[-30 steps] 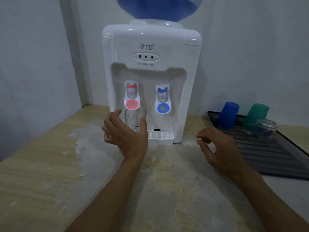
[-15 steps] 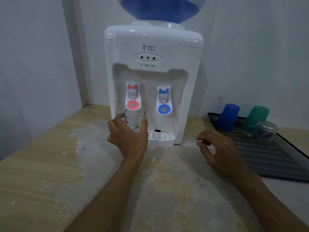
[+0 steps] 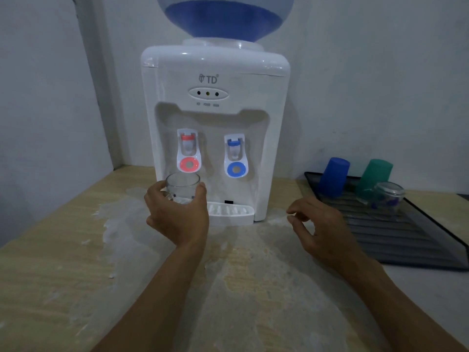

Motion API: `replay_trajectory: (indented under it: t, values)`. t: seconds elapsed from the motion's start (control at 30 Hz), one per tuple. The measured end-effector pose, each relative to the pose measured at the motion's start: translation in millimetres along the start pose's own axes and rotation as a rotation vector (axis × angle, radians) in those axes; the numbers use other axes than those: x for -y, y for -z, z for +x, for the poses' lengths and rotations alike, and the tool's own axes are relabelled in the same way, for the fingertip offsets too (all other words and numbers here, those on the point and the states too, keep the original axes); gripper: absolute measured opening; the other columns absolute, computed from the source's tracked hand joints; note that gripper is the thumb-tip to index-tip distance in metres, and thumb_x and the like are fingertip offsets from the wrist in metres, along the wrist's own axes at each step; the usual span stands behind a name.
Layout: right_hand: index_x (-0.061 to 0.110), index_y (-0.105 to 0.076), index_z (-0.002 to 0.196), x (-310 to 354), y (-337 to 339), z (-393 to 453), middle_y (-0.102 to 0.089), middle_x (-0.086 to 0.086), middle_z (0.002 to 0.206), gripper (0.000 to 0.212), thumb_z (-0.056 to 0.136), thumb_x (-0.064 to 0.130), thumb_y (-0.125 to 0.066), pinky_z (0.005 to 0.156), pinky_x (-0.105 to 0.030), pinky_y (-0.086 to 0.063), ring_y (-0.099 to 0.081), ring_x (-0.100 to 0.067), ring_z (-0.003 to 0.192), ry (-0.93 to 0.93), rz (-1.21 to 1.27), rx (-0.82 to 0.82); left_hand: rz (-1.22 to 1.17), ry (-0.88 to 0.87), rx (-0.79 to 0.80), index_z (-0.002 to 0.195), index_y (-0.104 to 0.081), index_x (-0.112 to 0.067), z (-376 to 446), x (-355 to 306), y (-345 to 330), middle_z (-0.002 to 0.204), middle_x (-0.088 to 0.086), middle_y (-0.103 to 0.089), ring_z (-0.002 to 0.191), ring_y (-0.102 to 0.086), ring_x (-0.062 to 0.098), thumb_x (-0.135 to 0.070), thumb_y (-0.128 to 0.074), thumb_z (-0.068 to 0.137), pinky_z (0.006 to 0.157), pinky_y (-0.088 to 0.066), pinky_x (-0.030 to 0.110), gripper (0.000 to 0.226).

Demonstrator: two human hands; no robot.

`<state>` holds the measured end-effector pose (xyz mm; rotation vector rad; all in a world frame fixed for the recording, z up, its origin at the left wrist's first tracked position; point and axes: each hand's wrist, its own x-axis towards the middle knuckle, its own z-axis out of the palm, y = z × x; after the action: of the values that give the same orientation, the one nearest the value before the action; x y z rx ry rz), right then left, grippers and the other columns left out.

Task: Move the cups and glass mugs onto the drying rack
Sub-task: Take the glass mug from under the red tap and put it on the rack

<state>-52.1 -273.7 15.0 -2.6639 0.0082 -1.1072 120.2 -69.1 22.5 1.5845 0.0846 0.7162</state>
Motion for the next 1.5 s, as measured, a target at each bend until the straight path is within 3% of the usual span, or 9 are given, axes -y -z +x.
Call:
replay_trajectory:
  t: [0.33,0.57,0.7,0.77,0.9,1.0,1.13,1.3,1.5]
  values:
    - [0.014,-0.072,0.105,-3,2,-1,-0.07,0.004,0.099,0.011,0.094,0.017,-0.07,0.073,-0.019,-0.055,-0.063,-0.004,0.081,-0.025,-0.011,0.006,-0.034,0.027,-0.214,0.123,-0.057,-0.014,33,4,6,0.124,0.003,-0.063,0.111,-0.063,0.026,-0.045,-0.087,0.069,0.095,-0.029,0.034,0.069]
    - [0.017,-0.072,0.106,-2,1,-1,-0.068,0.007,0.099,0.012,0.096,0.02,-0.068,0.072,-0.013,-0.05,-0.062,-0.002,0.08,-0.029,-0.005,0.009,-0.101,-0.163,-0.223,0.125,-0.057,-0.007,34,-21,16,0.123,0.009,-0.061,0.108,-0.063,0.029,-0.051,-0.081,0.075,0.095,-0.031,0.031,0.071]
    - [0.015,-0.071,0.113,3,2,0,-0.069,0.007,0.101,0.02,0.094,0.021,-0.071,0.074,-0.02,-0.054,-0.064,-0.002,0.082,-0.034,0.048,-0.041,-0.178,-0.326,-0.139,0.128,-0.055,-0.002,16,-46,23,0.117,-0.006,-0.054,0.104,-0.059,0.027,-0.046,-0.084,0.08,0.099,-0.043,0.038,0.071]
    - [0.016,-0.069,0.119,9,3,2,-0.07,0.009,0.106,0.029,0.092,0.025,-0.074,0.077,-0.024,-0.057,-0.068,-0.002,0.087,-0.069,0.136,-0.088,-0.238,-0.414,-0.064,0.128,-0.056,0.003,1,-53,25,0.116,0.008,-0.056,0.099,-0.056,0.027,-0.04,-0.087,0.082,0.088,-0.053,0.048,0.07]
    - [0.026,-0.056,0.139,24,9,8,-0.067,0.014,0.126,0.055,0.089,0.035,-0.077,0.09,-0.029,-0.059,-0.072,-0.009,0.105,-0.234,0.479,0.014,-0.343,-0.525,0.215,0.126,-0.056,0.009,-47,-64,25,0.108,0.015,-0.054,0.092,-0.052,0.017,-0.039,-0.081,0.085,0.079,-0.045,0.013,0.068]
    - [0.035,-0.047,0.146,31,14,10,-0.063,0.011,0.138,0.072,0.081,0.035,-0.079,0.099,-0.034,-0.057,-0.067,-0.014,0.122,-0.367,0.895,0.147,-0.399,-0.521,0.42,0.126,-0.057,0.003,-88,-67,24,0.11,0.001,-0.052,0.093,-0.051,-0.001,-0.04,-0.073,0.084,0.08,-0.046,0.008,0.063]
    - [0.022,-0.058,0.139,29,19,11,-0.065,-0.002,0.138,0.064,0.079,0.035,-0.077,0.107,-0.049,-0.052,-0.063,-0.022,0.127,-0.398,0.97,0.168,-0.428,-0.427,0.486,0.128,-0.057,-0.007,-107,-62,18,0.1,-0.007,-0.049,0.09,-0.051,-0.008,-0.045,-0.066,0.088,0.077,-0.044,0.003,0.055]
    - [0.025,-0.057,0.137,30,19,12,-0.068,0.002,0.135,0.061,0.08,0.016,-0.078,0.1,-0.033,-0.056,-0.065,-0.017,0.126,-0.422,0.989,0.228,-0.424,-0.387,0.526,0.128,-0.054,-0.017,-108,-49,16,0.099,-0.007,-0.052,0.089,-0.055,0.0,-0.05,-0.059,0.092,0.076,-0.046,0.006,0.05]
    - [0.016,-0.061,0.134,29,18,11,-0.07,-0.008,0.128,0.059,0.079,0.006,-0.077,0.097,-0.039,-0.057,-0.068,-0.028,0.12,-0.452,1.134,0.126,-0.472,-0.286,0.599,0.135,-0.051,-0.017,-114,-50,16,0.111,-0.009,-0.054,0.103,-0.059,0.008,-0.051,-0.054,0.094,0.086,-0.052,0.015,0.053]
